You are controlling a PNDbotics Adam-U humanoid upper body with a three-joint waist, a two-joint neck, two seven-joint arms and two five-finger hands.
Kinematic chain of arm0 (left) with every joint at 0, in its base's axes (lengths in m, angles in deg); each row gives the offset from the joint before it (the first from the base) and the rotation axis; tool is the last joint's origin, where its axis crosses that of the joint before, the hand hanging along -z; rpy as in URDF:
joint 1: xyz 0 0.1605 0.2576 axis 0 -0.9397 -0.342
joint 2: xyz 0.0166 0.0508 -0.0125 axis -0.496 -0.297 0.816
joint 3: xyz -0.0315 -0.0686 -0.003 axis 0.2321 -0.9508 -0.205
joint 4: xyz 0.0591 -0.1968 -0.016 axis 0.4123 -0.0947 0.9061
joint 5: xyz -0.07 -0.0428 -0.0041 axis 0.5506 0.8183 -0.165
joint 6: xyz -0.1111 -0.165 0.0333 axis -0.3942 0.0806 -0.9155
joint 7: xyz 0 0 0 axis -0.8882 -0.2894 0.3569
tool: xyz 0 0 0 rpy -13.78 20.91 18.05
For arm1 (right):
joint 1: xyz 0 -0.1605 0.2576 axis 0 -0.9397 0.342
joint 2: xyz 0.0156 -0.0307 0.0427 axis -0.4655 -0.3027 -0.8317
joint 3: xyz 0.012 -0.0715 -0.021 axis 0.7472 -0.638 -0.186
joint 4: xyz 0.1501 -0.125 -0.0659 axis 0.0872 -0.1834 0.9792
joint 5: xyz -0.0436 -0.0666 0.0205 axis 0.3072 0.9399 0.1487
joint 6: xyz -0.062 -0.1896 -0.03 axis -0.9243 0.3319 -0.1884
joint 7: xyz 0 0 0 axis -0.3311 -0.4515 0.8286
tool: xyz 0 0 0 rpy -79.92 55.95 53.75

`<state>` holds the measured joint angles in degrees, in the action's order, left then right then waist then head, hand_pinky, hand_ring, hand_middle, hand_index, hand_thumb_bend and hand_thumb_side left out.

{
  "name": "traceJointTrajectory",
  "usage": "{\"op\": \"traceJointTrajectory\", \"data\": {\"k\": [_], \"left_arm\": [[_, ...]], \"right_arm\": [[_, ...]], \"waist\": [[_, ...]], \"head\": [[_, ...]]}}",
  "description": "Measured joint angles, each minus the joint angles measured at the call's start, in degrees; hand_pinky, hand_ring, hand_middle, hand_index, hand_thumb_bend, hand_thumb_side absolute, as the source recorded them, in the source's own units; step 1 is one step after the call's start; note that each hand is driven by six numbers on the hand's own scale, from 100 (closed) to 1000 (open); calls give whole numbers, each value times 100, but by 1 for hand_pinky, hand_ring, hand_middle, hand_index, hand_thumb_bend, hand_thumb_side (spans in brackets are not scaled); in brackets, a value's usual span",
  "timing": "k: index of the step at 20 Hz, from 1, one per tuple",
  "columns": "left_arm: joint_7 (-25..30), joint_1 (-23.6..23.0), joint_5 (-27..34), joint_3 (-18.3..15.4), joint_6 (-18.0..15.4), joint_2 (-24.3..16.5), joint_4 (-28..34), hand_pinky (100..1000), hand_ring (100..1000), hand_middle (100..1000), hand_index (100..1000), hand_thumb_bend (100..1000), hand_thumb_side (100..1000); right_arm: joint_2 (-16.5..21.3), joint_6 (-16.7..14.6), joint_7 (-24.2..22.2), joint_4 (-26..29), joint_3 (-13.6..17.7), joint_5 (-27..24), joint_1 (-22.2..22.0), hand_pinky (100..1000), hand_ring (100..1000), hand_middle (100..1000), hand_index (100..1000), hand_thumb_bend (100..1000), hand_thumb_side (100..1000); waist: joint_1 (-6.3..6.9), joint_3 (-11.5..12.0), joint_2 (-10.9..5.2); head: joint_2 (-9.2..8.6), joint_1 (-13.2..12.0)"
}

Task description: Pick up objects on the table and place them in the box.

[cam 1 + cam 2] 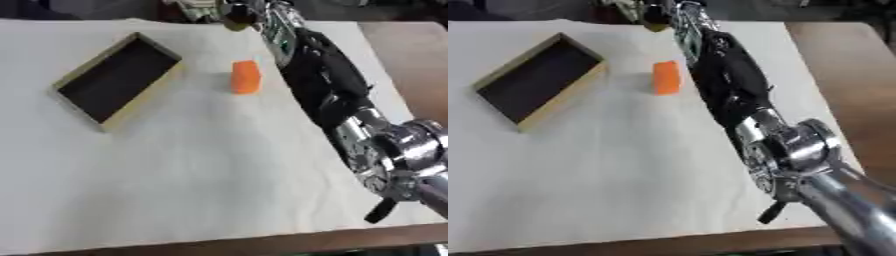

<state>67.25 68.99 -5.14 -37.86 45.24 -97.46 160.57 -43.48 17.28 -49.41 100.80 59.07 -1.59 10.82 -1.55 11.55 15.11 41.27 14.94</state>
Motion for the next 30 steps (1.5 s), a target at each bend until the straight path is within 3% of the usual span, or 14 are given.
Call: {"op": "traceJointTrajectory", "data": {"k": [7,14,17,19,20,22,25,30], "left_arm": [[51,45,22,37,-9,4,0,508,927,703,802,100,711],[80,133,53,74,-20,50,0,509,926,701,802,100,708],[97,181,81,101,-20,53,1,509,927,701,802,100,708],[112,195,99,103,-18,55,2,509,927,700,802,100,710],[116,196,102,104,-19,55,2,509,927,700,802,100,710],[121,197,104,104,-20,56,2,509,928,700,802,100,714],[137,200,104,107,-17,58,2,509,928,700,802,100,715],[143,204,102,120,-17,97,2,509,923,699,802,100,716]], "right_arm": [[-547,-243,-183,186,-106,357,-85,606,483,361,430,100,200],[-843,-393,-263,322,-182,513,-239,630,525,411,484,100,200],[-895,-373,-229,352,-182,600,-290,663,604,514,612,100,200],[-929,-350,-154,369,-181,645,-325,700,698,659,785,100,198],[-938,-340,-116,376,-181,668,-351,705,708,675,798,100,198],[-955,-317,-71,376,-181,705,-396,764,808,825,920,100,198],[-978,-308,-75,374,-182,720,-415,815,877,913,964,100,198],[-978,-347,-109,403,-212,699,-403,835,908,944,974,100,201]], "waist": [[-2,194,-1],[-32,488,1],[-35,599,8],[-35,617,25],[-39,618,39],[-45,616,53],[-66,592,81],[-64,541,93]], "head": [[1,128],[1,267],[1,340],[1,375],[1,384],[1,390],[1,392],[1,387]]}}
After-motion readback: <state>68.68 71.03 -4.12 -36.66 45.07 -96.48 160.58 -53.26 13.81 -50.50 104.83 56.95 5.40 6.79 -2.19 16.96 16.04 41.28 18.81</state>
